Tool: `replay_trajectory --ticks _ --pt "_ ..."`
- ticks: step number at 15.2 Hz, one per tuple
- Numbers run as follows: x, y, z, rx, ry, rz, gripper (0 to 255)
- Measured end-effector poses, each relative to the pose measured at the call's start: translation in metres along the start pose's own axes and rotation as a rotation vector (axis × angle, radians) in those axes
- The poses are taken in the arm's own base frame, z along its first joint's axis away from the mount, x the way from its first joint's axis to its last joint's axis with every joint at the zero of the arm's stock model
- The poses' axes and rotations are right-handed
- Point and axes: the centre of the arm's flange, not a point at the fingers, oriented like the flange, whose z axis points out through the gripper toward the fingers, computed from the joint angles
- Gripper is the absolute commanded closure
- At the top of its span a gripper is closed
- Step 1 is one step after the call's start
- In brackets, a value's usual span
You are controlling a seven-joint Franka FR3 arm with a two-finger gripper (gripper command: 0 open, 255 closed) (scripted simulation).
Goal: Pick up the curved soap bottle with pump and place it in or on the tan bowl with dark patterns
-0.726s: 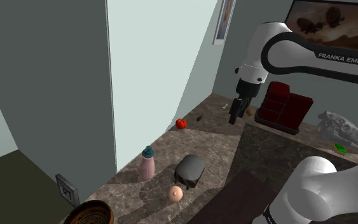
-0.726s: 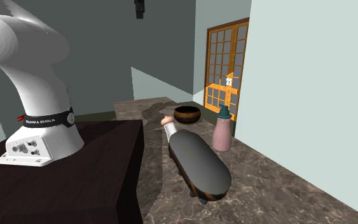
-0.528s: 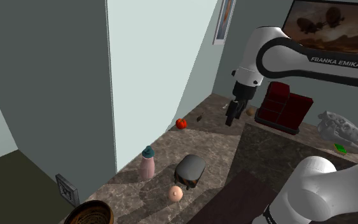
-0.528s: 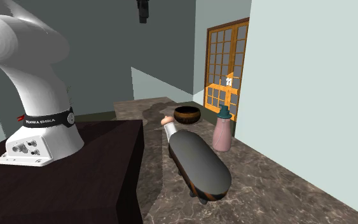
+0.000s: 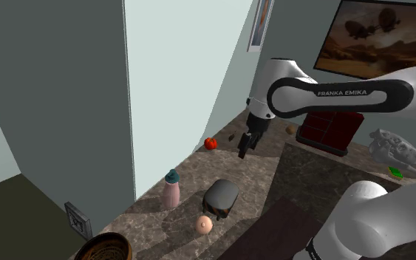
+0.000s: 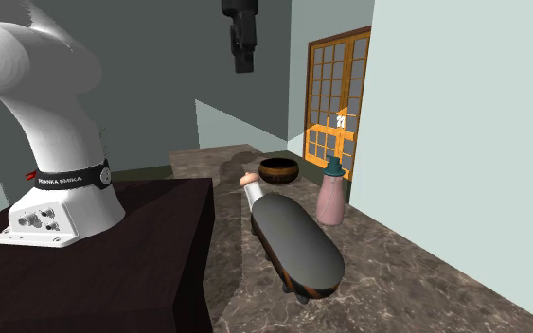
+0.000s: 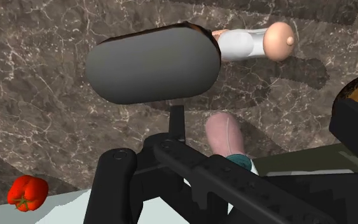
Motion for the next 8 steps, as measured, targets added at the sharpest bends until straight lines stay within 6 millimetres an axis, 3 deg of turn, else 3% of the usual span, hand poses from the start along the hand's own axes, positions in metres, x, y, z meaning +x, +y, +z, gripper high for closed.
replay_trajectory --ticks 8 --pt "0.058 -0.018 0.083 -0.009 0.05 -0.029 0"
